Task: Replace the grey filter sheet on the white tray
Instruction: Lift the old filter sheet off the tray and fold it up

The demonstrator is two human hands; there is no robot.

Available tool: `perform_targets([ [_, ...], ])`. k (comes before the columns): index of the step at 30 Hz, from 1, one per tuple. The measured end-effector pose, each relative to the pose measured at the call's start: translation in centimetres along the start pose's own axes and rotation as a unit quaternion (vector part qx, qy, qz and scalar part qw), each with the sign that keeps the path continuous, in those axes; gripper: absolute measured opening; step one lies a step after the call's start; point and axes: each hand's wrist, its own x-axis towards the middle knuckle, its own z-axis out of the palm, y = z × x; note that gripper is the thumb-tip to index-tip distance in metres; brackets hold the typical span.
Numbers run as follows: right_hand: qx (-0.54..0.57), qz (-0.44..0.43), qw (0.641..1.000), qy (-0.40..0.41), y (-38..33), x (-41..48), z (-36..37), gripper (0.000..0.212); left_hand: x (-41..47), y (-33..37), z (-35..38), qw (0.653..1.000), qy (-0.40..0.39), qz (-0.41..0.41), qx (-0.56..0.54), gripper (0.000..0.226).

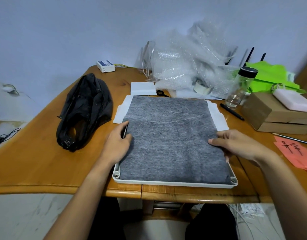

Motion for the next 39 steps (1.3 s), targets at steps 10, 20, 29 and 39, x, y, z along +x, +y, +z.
perform_targets([
  [10, 0.164, -0.067, 0.979, 0.100, -3.2, -0.5, 2.1, 0.016, -0.4, 0.5, -0.4, 1.000, -0.014, -0.002, -0.024, 0.060],
  [20, 0.108, -0.130, 0.982, 0.083, -8.6, -0.3, 6.4, 0.040, -0.8, 0.8, -0.6, 0.999, -0.030, -0.017, -0.038, 0.076],
  [29, -0.009, -0.159, 0.985, 0.064, -10.8, 2.6, 12.1, 0.041, -0.3, -0.1, -0.4, 0.998, -0.032, -0.029, -0.050, 0.084],
  [39, -0.092, -0.132, 0.986, 0.044, -11.5, 5.5, 17.3, 0.037, -0.6, 0.9, -0.2, 0.997, -0.005, -0.028, -0.074, 0.047],
])
